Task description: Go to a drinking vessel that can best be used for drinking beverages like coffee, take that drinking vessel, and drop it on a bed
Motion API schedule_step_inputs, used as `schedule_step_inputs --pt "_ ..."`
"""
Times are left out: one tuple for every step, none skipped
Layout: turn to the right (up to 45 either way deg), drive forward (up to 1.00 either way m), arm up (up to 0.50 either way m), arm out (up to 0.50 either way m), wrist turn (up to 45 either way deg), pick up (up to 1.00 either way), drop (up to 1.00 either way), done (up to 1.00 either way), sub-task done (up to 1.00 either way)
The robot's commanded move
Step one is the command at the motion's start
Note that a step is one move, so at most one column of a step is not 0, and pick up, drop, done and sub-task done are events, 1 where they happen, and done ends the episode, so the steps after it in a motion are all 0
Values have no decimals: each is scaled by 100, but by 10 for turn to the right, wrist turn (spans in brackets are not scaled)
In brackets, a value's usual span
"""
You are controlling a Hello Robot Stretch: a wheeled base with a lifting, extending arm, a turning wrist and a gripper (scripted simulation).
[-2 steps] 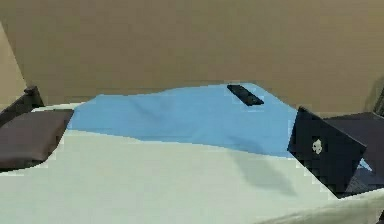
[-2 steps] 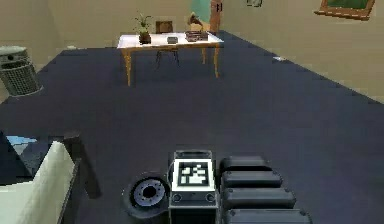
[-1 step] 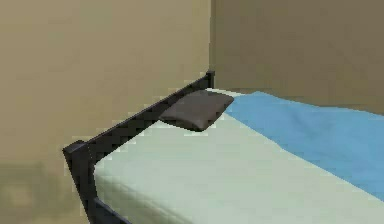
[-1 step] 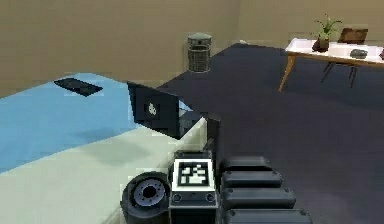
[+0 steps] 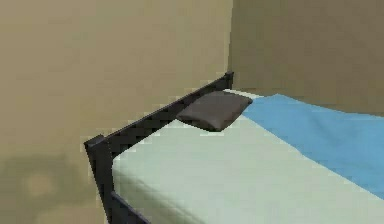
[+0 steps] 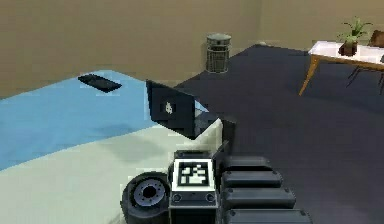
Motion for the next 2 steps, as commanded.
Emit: schedule_step_inputs --pt "0 20 0 0 0 0 0 0 0" --pt "450 0 0 0 0 0 0 0 0"
